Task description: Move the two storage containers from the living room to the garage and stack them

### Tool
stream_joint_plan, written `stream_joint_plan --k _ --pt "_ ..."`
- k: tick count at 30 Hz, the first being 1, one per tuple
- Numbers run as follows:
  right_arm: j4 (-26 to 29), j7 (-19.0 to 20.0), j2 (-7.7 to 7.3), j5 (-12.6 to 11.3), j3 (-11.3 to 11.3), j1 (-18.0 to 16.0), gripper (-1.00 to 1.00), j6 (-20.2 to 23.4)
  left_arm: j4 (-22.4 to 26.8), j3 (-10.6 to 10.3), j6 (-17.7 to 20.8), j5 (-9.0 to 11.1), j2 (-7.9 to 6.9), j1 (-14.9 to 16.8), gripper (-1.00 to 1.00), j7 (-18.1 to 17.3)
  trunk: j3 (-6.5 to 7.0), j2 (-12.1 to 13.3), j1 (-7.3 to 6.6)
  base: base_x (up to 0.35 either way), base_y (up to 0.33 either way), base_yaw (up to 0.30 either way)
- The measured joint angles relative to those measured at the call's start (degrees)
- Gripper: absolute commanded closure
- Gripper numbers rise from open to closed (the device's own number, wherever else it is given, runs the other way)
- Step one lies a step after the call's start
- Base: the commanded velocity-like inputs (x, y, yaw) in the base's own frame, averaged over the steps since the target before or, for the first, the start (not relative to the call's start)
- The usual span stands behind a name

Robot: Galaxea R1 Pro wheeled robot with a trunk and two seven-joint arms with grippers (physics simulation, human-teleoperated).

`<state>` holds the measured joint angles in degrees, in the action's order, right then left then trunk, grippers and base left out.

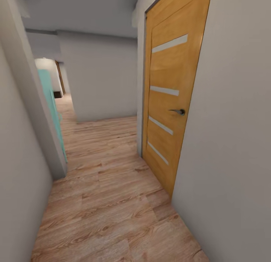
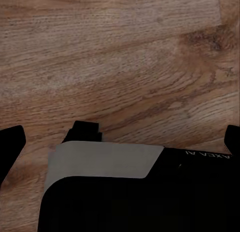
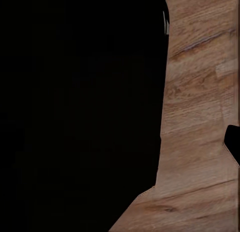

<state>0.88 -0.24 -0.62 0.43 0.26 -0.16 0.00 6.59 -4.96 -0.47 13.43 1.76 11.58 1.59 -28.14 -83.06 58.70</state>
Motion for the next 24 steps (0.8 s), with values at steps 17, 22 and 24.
stream_joint_plan --k 17,22,24 --pt "0.05 0.00 0.00 -0.03 -0.09 0.00 -1.00 0.00 -0.07 0.00 -0.79 0.03 0.13 -1.79 -1.00 0.30 0.00 0.00 0.00 0.325 0.082 0.000" --pt "0.06 0.00 0.02 -0.03 -0.05 0.00 -1.00 0.00 -0.07 0.00 -0.85 0.07 0.22 -1.83 -1.00 0.37 0.00 0.00 0.00 0.302 0.179 0.000" --pt "0.06 0.00 -0.02 -0.03 -0.04 0.00 -1.00 0.00 -0.07 0.02 -0.86 0.10 0.21 -1.84 -1.00 0.38 0.00 0.00 0.00 0.304 0.168 0.000"
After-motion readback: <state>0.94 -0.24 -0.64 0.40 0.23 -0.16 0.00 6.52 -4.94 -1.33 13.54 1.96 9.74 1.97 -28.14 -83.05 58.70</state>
